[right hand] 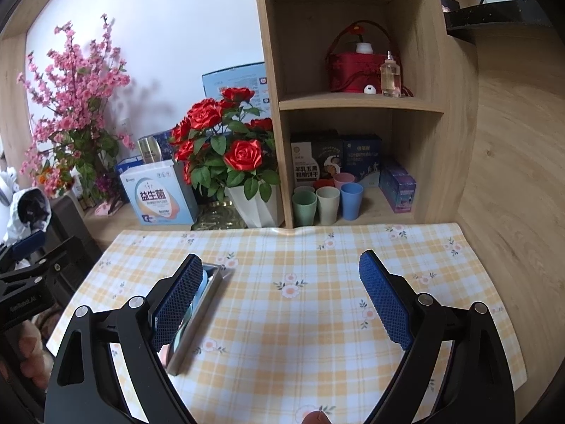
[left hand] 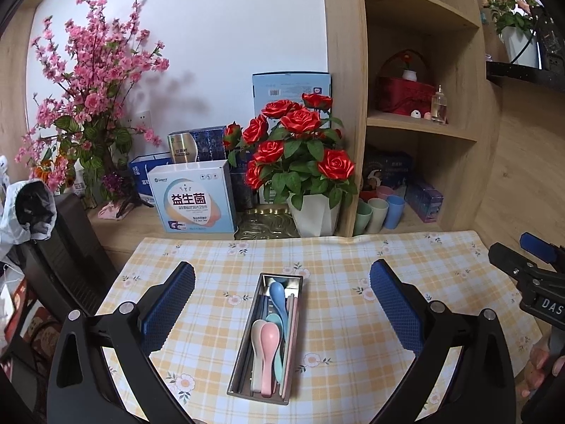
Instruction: Organize utensils
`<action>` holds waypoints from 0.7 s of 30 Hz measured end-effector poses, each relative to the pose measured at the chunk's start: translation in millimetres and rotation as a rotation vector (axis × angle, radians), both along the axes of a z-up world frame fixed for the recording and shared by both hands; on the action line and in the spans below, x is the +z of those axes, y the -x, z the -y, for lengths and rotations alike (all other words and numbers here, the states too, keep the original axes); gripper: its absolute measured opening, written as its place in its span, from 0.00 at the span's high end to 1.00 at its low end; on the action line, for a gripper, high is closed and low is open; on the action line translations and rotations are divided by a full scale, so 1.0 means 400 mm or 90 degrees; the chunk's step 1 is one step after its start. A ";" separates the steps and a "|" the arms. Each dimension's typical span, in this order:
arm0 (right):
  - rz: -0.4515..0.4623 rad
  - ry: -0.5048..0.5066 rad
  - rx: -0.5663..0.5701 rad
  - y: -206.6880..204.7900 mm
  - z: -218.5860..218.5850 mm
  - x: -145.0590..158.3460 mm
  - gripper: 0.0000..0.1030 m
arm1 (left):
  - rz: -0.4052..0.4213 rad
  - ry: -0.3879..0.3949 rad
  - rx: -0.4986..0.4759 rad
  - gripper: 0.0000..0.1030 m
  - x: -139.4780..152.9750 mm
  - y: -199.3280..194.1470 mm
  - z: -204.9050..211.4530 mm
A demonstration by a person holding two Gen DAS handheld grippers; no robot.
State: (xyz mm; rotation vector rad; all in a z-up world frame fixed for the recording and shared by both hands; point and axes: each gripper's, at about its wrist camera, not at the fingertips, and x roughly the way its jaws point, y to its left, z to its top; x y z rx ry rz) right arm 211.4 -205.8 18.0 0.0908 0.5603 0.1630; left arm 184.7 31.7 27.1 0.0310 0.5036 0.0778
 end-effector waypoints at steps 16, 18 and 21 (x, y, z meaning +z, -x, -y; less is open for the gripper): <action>-0.036 0.004 0.000 -0.030 -0.020 -0.046 0.15 | -0.038 0.000 0.027 0.06 -0.038 0.003 -0.032; -0.037 0.004 -0.002 -0.030 -0.019 -0.046 0.15 | -0.038 0.000 0.028 0.06 -0.038 0.003 -0.033; -0.038 0.004 -0.003 -0.032 -0.017 -0.047 0.15 | -0.039 0.001 0.028 0.06 -0.037 0.002 -0.033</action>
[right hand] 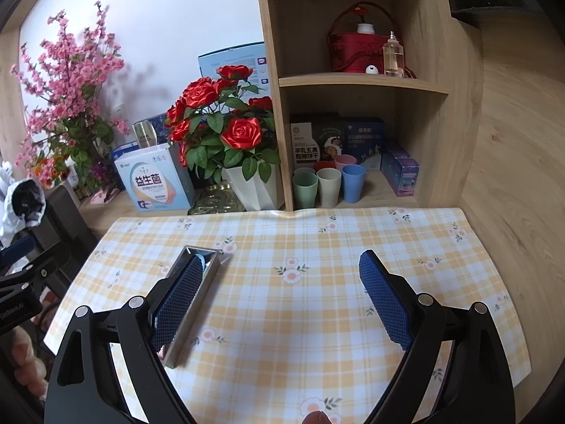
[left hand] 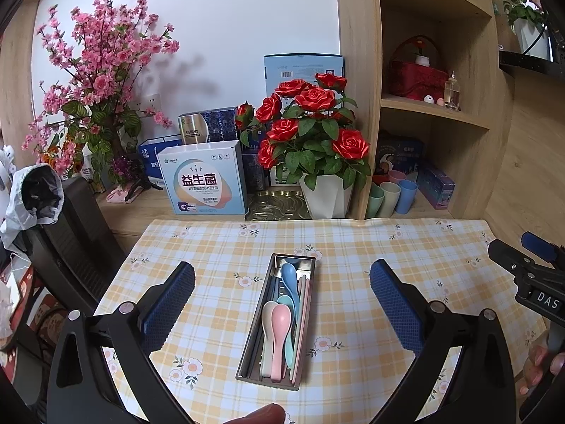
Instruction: Organize utensils
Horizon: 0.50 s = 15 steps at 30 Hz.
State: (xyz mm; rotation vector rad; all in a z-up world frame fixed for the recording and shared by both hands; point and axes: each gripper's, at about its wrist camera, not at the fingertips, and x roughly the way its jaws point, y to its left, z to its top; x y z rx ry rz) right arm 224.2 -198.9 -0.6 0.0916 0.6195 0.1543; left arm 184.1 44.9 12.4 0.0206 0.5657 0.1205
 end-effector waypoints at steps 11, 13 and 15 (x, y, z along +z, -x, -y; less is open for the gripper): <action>0.001 -0.002 -0.004 0.001 0.006 0.001 0.15 | 0.001 0.000 0.000 0.06 0.000 -0.001 -0.002; 0.002 -0.002 -0.005 0.003 0.006 0.002 0.15 | 0.002 -0.002 0.001 0.06 0.000 0.000 -0.001; 0.002 -0.002 -0.004 0.002 0.007 0.002 0.15 | 0.003 -0.002 0.002 0.06 0.003 0.000 0.001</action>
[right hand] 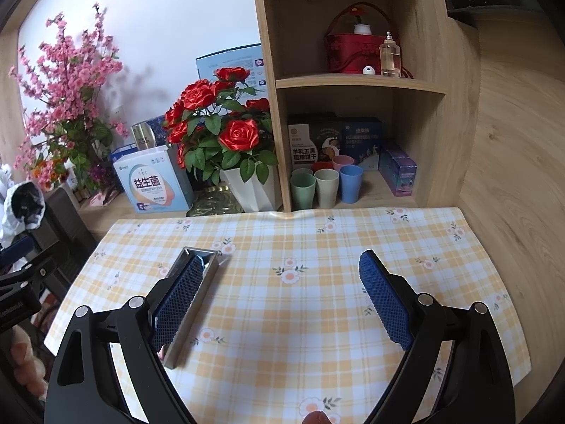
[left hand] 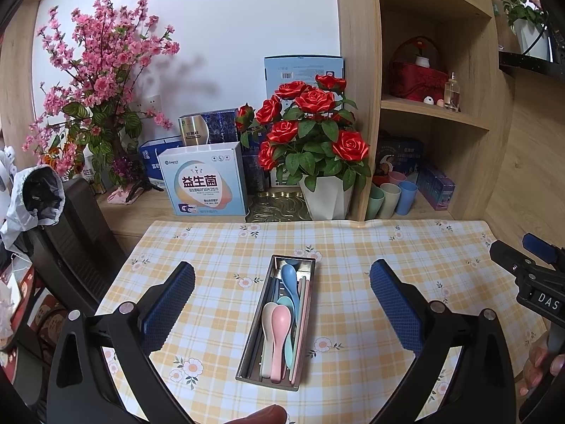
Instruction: Organize utensils
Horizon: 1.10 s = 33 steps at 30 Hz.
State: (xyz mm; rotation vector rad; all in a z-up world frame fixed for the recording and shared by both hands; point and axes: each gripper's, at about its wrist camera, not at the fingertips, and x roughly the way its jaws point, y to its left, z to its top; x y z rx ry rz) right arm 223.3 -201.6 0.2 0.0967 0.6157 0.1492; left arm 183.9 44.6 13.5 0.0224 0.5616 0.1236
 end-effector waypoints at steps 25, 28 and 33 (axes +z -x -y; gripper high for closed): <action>0.002 -0.001 -0.002 0.006 0.002 0.007 0.15 | 0.036 -0.023 0.013 0.06 0.034 0.017 0.011; 0.001 0.000 0.000 0.006 0.001 0.010 0.15 | 0.036 -0.024 0.011 0.06 0.035 0.017 0.014; 0.002 0.000 0.000 0.007 0.001 0.012 0.15 | 0.041 -0.021 0.023 0.06 0.038 0.019 0.014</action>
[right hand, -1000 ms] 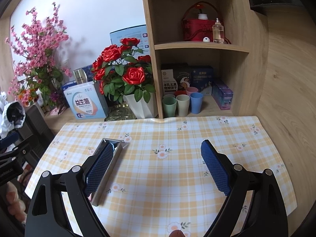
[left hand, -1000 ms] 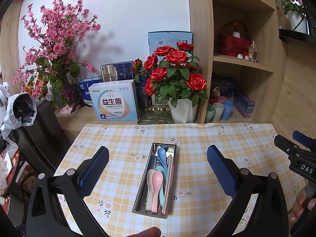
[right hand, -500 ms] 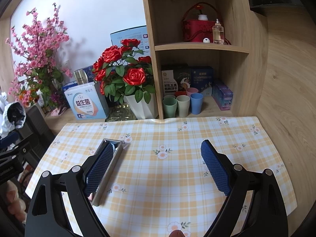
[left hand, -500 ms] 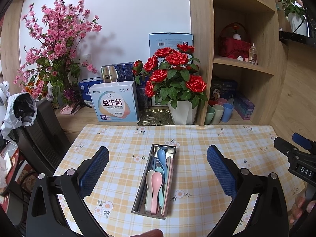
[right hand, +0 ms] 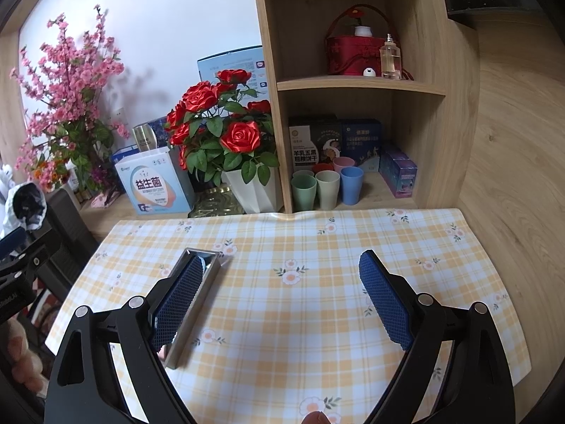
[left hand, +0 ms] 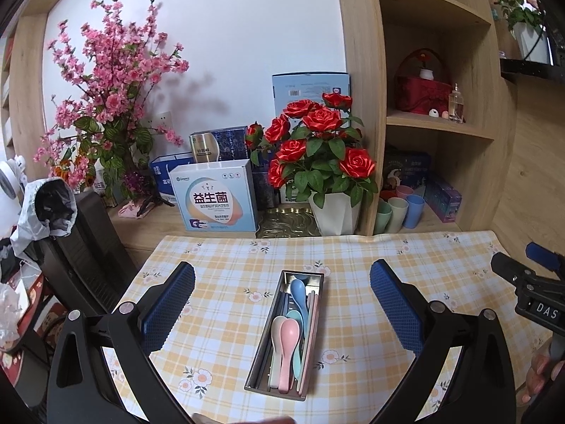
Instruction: Organize utensils
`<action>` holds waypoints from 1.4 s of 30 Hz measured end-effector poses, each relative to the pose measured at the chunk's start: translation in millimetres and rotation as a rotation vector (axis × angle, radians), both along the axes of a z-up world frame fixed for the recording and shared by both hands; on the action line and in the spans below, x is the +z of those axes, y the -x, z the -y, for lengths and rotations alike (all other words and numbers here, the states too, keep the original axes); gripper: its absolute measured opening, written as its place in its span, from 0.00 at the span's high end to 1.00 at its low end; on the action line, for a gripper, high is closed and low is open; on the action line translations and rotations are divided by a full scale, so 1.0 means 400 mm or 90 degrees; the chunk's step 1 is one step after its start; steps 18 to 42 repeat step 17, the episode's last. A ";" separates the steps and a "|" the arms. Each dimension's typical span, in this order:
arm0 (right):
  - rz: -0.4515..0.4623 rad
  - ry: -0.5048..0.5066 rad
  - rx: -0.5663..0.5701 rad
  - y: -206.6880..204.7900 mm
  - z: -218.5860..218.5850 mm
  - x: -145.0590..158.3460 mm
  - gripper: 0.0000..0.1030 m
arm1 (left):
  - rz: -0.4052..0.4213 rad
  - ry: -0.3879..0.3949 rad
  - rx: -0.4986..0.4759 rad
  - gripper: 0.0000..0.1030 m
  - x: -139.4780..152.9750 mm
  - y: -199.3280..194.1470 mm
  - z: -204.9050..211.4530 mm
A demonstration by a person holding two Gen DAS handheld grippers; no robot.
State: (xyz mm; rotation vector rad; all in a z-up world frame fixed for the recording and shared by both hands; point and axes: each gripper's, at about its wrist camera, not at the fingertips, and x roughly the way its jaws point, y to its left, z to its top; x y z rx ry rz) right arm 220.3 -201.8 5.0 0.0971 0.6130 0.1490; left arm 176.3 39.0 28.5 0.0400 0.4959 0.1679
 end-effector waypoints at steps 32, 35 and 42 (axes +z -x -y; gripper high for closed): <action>-0.001 -0.001 -0.003 -0.005 0.005 0.001 0.15 | -0.009 0.007 -0.005 0.07 -0.002 -0.001 0.008; -0.001 -0.001 -0.003 -0.005 0.005 0.001 0.15 | -0.009 0.007 -0.005 0.07 -0.002 -0.001 0.008; -0.001 -0.001 -0.003 -0.005 0.005 0.001 0.15 | -0.009 0.007 -0.005 0.07 -0.002 -0.001 0.008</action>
